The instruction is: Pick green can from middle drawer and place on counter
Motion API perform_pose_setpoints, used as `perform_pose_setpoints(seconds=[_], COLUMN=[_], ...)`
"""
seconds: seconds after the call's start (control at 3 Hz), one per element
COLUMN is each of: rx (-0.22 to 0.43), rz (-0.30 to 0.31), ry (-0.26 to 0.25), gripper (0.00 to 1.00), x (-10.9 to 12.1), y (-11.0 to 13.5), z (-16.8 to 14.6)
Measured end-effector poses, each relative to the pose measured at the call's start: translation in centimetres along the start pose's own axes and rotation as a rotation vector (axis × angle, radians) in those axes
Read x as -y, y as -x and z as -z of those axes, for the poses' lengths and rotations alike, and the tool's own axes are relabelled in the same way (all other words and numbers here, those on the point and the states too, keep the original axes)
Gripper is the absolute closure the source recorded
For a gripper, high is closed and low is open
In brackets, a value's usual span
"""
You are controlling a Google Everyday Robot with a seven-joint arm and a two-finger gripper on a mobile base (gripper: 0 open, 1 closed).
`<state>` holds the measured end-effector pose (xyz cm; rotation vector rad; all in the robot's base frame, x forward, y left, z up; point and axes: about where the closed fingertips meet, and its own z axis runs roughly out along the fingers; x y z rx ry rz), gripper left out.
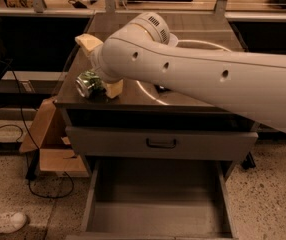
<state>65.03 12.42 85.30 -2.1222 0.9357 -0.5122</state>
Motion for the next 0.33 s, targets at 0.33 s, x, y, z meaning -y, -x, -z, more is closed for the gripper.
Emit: perform_pose_setpoints(seconds=[0.33], rx=[0.0], rz=[0.0], ry=[0.0], gripper=[0.0], x=[0.0], y=[0.0], z=[0.0])
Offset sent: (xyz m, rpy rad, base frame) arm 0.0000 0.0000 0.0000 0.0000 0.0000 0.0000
